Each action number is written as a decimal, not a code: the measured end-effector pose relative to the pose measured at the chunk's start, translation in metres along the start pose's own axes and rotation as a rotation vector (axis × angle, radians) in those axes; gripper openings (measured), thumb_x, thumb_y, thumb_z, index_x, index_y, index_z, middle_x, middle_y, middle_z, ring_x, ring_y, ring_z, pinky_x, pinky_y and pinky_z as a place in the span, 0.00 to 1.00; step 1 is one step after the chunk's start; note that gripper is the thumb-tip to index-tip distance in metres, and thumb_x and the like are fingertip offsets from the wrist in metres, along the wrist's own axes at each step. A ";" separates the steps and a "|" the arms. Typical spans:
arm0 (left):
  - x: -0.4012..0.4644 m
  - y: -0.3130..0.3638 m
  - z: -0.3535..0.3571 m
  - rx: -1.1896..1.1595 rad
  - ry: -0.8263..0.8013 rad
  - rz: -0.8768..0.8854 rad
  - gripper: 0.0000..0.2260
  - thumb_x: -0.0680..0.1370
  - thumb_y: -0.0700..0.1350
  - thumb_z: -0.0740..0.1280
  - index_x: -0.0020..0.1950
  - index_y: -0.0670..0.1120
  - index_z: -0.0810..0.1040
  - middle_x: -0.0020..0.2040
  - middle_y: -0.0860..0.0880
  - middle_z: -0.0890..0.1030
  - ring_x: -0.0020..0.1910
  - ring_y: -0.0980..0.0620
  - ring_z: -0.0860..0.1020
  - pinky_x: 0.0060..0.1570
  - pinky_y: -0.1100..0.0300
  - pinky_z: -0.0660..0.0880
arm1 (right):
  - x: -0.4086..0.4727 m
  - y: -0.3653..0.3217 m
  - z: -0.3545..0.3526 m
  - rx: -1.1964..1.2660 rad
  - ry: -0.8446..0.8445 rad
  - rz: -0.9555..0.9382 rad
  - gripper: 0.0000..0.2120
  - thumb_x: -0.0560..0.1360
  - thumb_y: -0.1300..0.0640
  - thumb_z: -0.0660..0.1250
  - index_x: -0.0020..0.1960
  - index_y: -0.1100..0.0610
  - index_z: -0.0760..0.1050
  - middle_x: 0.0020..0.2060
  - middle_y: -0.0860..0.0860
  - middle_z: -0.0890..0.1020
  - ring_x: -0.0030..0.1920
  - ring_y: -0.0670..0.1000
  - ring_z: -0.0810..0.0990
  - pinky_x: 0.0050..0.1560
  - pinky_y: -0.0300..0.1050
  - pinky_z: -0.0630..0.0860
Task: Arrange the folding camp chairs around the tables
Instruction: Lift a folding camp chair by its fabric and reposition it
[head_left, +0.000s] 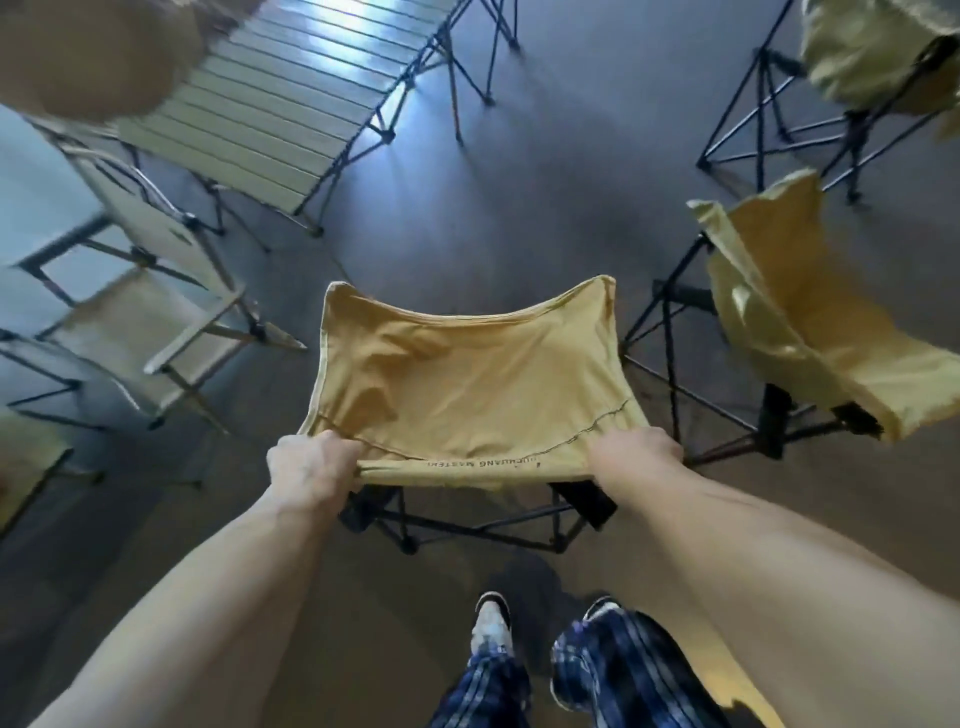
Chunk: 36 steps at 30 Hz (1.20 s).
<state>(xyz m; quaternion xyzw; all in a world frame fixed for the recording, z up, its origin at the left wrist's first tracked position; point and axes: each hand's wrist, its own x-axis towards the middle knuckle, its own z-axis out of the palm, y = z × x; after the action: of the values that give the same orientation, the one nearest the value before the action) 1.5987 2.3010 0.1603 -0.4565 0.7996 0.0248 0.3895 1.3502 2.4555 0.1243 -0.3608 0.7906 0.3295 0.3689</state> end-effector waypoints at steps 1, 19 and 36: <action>0.008 -0.007 -0.004 -0.013 0.005 -0.019 0.12 0.77 0.45 0.64 0.58 0.53 0.78 0.57 0.49 0.79 0.58 0.44 0.78 0.52 0.56 0.75 | 0.006 -0.004 -0.024 -0.028 0.033 -0.004 0.22 0.76 0.61 0.61 0.70 0.54 0.70 0.70 0.58 0.69 0.68 0.63 0.66 0.50 0.53 0.70; 0.257 0.069 -0.206 -0.376 -0.084 -0.223 0.16 0.76 0.35 0.58 0.61 0.46 0.77 0.60 0.45 0.78 0.59 0.39 0.77 0.52 0.51 0.75 | 0.229 0.065 -0.418 -0.547 0.342 -0.194 0.19 0.75 0.65 0.58 0.62 0.52 0.77 0.60 0.54 0.75 0.61 0.64 0.68 0.56 0.55 0.71; 0.384 0.099 -0.245 -0.587 -0.301 -0.485 0.15 0.74 0.33 0.59 0.54 0.47 0.79 0.50 0.48 0.81 0.51 0.44 0.79 0.43 0.55 0.74 | 0.405 0.005 -0.537 -0.886 0.545 -0.412 0.19 0.76 0.64 0.59 0.66 0.58 0.73 0.59 0.60 0.76 0.57 0.63 0.72 0.50 0.53 0.69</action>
<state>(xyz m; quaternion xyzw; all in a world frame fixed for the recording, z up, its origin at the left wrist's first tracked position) 1.2695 1.9889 0.0516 -0.7148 0.5619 0.2256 0.3499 0.9712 1.9024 0.0676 -0.7007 0.5564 0.4461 0.0213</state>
